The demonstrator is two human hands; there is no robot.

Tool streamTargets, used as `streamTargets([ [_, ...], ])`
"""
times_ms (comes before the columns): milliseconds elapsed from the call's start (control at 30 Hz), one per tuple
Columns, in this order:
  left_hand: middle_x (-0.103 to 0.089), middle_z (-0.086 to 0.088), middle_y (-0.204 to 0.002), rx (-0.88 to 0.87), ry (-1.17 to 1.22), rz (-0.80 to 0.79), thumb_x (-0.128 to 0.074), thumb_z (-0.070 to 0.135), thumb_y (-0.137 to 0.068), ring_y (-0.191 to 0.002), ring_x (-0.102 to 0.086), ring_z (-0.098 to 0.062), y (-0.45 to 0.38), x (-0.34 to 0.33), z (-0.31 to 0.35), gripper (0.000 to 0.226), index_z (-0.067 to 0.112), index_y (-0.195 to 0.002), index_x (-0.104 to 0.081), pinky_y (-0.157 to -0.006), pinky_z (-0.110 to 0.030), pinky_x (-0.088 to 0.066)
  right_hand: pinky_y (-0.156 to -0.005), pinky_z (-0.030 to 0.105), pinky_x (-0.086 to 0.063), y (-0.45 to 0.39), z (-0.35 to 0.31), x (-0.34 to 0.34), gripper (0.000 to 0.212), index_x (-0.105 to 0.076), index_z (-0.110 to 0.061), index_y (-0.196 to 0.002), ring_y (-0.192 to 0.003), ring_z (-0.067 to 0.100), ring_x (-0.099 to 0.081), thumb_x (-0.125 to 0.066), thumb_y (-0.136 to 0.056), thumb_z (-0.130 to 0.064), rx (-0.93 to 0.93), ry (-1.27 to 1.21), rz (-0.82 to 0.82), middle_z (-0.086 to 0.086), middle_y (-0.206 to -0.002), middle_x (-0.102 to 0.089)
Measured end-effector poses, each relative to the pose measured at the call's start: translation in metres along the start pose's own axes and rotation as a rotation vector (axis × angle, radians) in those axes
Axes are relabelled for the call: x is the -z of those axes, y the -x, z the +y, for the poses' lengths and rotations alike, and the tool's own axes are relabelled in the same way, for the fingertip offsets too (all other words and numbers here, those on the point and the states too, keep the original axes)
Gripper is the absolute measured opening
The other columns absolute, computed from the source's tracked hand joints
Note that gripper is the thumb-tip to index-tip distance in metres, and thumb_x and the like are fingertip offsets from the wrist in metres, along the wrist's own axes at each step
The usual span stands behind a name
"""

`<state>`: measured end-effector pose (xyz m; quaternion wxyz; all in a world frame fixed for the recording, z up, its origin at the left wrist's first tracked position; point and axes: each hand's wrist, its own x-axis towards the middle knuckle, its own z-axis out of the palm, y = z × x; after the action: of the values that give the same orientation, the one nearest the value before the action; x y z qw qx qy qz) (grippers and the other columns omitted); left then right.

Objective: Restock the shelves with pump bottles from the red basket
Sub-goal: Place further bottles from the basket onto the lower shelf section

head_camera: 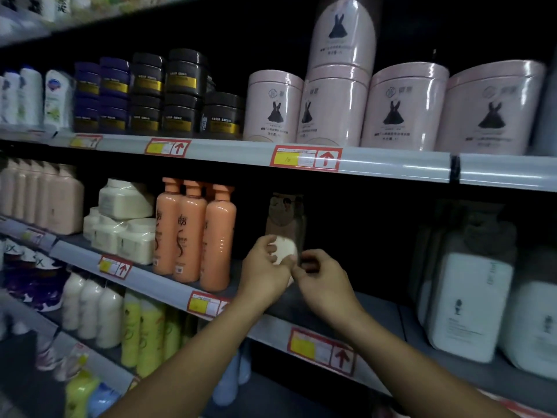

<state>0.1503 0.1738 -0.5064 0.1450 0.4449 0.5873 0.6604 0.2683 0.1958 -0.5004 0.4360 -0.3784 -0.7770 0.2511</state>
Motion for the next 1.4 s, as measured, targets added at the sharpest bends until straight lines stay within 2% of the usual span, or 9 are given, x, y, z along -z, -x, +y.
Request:
streamTargets([
  [400, -0.07, -0.001, -0.115, 0.0, 0.238, -0.32, -0.073, 0.011, -0.088, -0.102, -0.069, -0.013, 0.216, -0.051, 0.045, 0.031, 0.023, -0.115, -0.061, -0.084, -0.023, -0.055, -0.082, 0.02, -0.056, 0.208, 0.025, 0.136, 0.021, -0.064, -0.026, -0.117, -0.093, -0.002, -0.068, -0.061, -0.098, -0.019, -0.003, -0.097, 0.028, -0.016, -0.105, -0.071],
  [533, -0.071, -0.005, -0.112, 0.05, 0.155, -0.575, -0.073, 0.003, -0.086, -0.1, -0.07, -0.016, 0.303, -0.088, -0.002, 0.035, 0.011, -0.118, -0.061, -0.084, -0.024, -0.058, -0.073, 0.006, -0.048, 0.294, 0.1, 0.177, 0.025, -0.063, -0.022, -0.123, -0.095, -0.003, -0.065, -0.061, -0.098, -0.019, -0.117, 0.032, 0.074, -0.011, -0.109, -0.069],
  [667, -0.072, 0.002, -0.11, 0.186, 0.014, -0.813, -0.074, 0.009, -0.086, -0.095, -0.071, -0.015, 0.388, -0.124, -0.063, 0.033, 0.016, -0.116, -0.062, -0.079, -0.021, -0.058, -0.068, 0.019, -0.048, 0.394, 0.201, 0.21, 0.013, -0.07, -0.013, -0.106, -0.079, 0.009, -0.066, -0.061, -0.098, -0.014, -0.397, 0.151, 0.144, -0.002, -0.09, -0.07],
  [733, -0.074, 0.004, -0.109, 0.276, -0.013, -0.883, -0.074, 0.016, -0.087, -0.096, -0.072, -0.015, 0.422, -0.133, -0.091, 0.032, 0.019, -0.118, -0.064, -0.087, -0.033, -0.059, -0.061, 0.011, -0.042, 0.44, 0.244, 0.222, 0.012, -0.07, -0.013, -0.097, -0.072, 0.009, -0.063, -0.059, -0.099, -0.014, -0.519, 0.214, 0.146, -0.007, -0.078, -0.067],
  [800, -0.074, 0.007, -0.108, 0.386, -0.035, -0.954, -0.073, 0.022, -0.09, -0.097, -0.072, -0.013, 0.447, -0.141, -0.11, 0.028, 0.024, -0.117, -0.065, -0.087, -0.038, -0.06, -0.057, 0.011, -0.042, 0.478, 0.283, 0.227, 0.013, -0.069, -0.013, -0.092, -0.071, 0.015, -0.065, -0.058, -0.099, -0.015, -0.632, 0.289, 0.083, -0.003, -0.076, -0.067],
  [900, -0.074, 0.007, -0.102, 0.466, -0.082, -1.031, -0.072, 0.021, -0.09, -0.094, -0.073, -0.013, 0.461, -0.159, -0.124, 0.021, 0.026, -0.109, -0.066, -0.083, -0.037, -0.062, -0.076, 0.035, -0.052, 0.511, 0.336, 0.221, 0.01, -0.07, -0.009, -0.1, -0.093, 0.034, -0.07, -0.065, -0.094, -0.015, -0.769, 0.44, -0.137, 0.013, -0.097, -0.073],
  [1100, -0.073, 0.007, -0.103, 0.378, -0.244, -1.082, -0.074, 0.018, -0.088, -0.095, -0.07, -0.013, 0.467, -0.181, -0.16, 0.022, 0.023, -0.108, -0.067, -0.087, -0.035, -0.059, -0.097, 0.039, -0.05, 0.563, 0.399, 0.194, 0.059, -0.054, -0.027, -0.134, -0.121, 0.026, -0.059, -0.064, -0.082, -0.053, -0.778, 0.638, -0.576, 0.0, -0.135, -0.057],
  [1333, -0.07, 0.014, -0.102, 0.272, -0.328, -1.162, -0.072, 0.021, -0.088, -0.086, -0.068, -0.006, 0.482, -0.181, -0.185, 0.022, 0.031, -0.107, -0.064, -0.082, -0.034, -0.058, -0.113, 0.036, -0.042, 0.545, 0.42, 0.176, 0.077, -0.033, -0.024, -0.154, -0.139, 0.028, -0.046, -0.071, -0.087, -0.026, -0.747, 0.658, -0.725, 0.004, -0.16, -0.033],
  [1400, -0.067, 0.017, -0.103, 0.246, -0.363, -1.197, -0.071, 0.023, -0.089, -0.085, -0.066, -0.003, 0.487, -0.178, -0.19, 0.024, 0.033, -0.11, -0.063, -0.078, -0.028, -0.057, -0.106, 0.036, -0.047, 0.536, 0.423, 0.172, 0.066, -0.044, -0.027, -0.146, -0.128, 0.027, -0.054, -0.071, -0.086, -0.027, -0.738, 0.684, -0.759, 0.004, -0.15, -0.044],
])
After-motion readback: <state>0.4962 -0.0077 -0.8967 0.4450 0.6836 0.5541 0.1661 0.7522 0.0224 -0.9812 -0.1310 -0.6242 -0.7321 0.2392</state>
